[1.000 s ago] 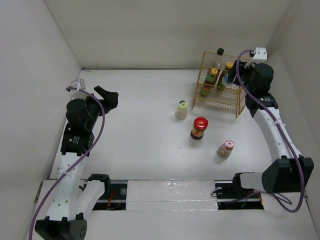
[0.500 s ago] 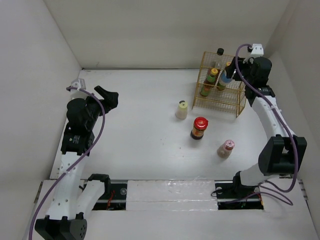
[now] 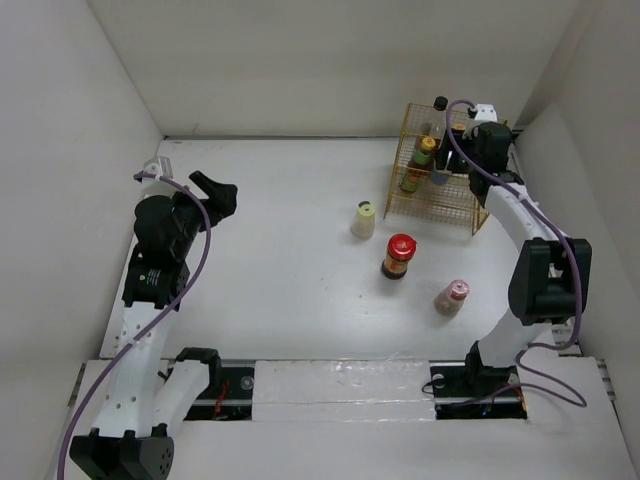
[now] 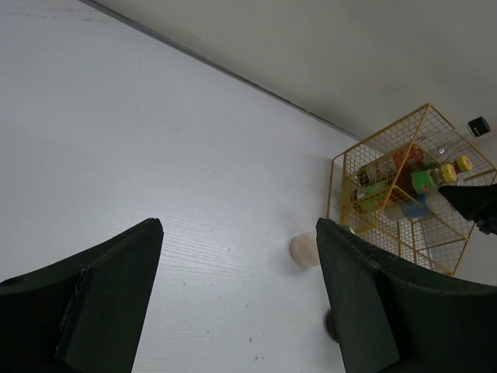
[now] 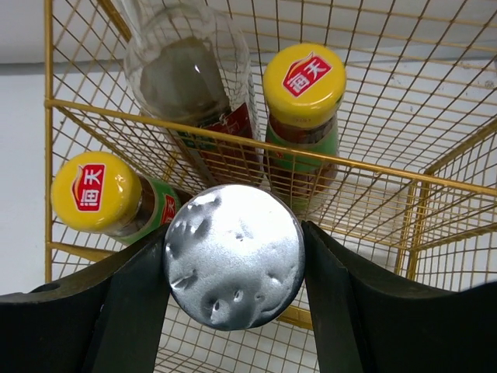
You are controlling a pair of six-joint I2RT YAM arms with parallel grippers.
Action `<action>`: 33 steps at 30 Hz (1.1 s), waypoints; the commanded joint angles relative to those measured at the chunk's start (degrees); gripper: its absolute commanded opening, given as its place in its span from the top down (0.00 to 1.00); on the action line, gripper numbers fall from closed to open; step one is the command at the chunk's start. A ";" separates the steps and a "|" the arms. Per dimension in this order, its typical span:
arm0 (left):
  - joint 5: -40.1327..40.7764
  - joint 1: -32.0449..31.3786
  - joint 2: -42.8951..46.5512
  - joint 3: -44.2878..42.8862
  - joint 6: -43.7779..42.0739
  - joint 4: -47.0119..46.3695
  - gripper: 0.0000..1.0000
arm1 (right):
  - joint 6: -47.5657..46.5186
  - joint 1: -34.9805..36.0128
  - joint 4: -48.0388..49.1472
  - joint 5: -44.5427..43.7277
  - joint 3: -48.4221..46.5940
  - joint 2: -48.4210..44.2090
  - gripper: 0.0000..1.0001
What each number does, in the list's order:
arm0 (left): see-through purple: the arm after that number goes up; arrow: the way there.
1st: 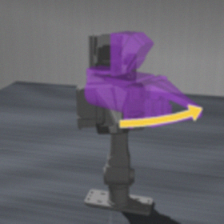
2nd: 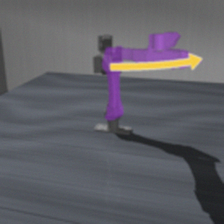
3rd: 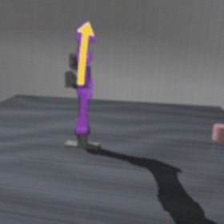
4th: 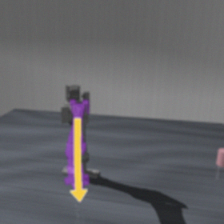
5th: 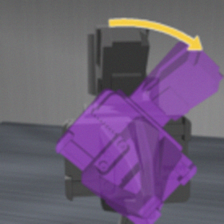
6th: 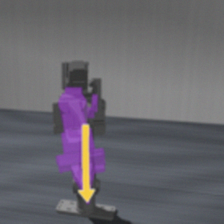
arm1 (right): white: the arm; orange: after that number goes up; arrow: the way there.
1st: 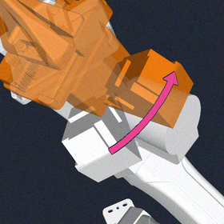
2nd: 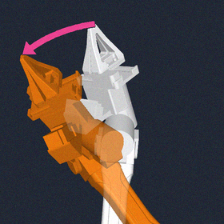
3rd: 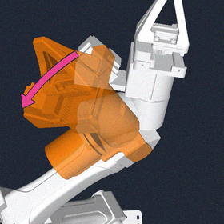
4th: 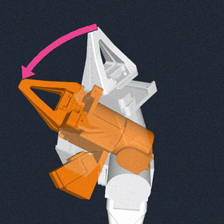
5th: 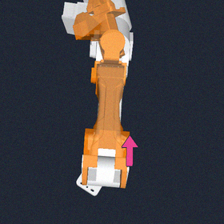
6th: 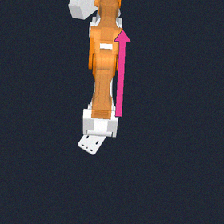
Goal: Organize the condiment bottles
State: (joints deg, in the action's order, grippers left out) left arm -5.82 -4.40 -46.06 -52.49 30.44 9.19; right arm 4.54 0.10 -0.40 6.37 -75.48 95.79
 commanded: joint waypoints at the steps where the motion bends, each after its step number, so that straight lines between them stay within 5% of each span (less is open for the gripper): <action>1: -0.33 0.19 0.18 0.11 -0.90 -2.51 0.24 | 0.30 2.01 5.85 -2.49 -1.42 0.10 0.61; 7: -0.85 0.19 0.18 0.11 -0.90 -2.51 0.24 | 0.30 2.54 5.33 -4.35 -0.37 0.63 0.49; 14: -0.85 0.19 0.18 0.11 -0.90 -2.51 0.24 | 1.44 2.54 3.66 -5.93 -0.37 -0.51 0.22; 19: -0.85 0.19 0.18 0.11 -0.90 -2.51 0.24 | 1.97 2.01 3.13 -6.45 -0.37 -3.76 0.19; 23: -0.85 0.19 0.18 0.11 -0.90 -2.51 0.24 | 2.58 2.01 2.60 -7.77 1.82 -9.02 0.22; 25: -0.85 0.19 0.18 0.11 -0.90 -2.51 0.24 | 4.16 2.01 2.60 -8.91 4.98 -14.64 0.31; 26: -1.38 0.19 0.18 0.11 -0.90 -2.51 0.24 | 4.17 3.23 2.60 -8.92 6.30 -16.67 0.37; 27: -1.38 0.19 0.18 0.11 -0.90 -2.51 0.24 | 4.69 4.37 3.12 -8.92 9.62 -18.77 0.59; 28: -1.38 0.19 0.18 0.11 -0.90 -3.03 0.24 | 4.69 5.78 3.83 -8.92 11.39 -22.89 0.70; 30: -1.38 0.19 0.18 0.11 -0.90 -3.04 0.24 | 5.22 11.03 3.83 -9.62 15.17 -26.51 0.85; 33: -1.38 0.19 0.71 0.11 -0.90 -3.04 0.24 | 6.45 18.33 3.83 -11.21 24.04 -33.37 0.78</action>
State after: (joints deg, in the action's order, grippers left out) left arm -6.11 -4.40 -46.06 -52.49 30.41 8.95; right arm 9.47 12.53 2.42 -3.27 -56.86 65.58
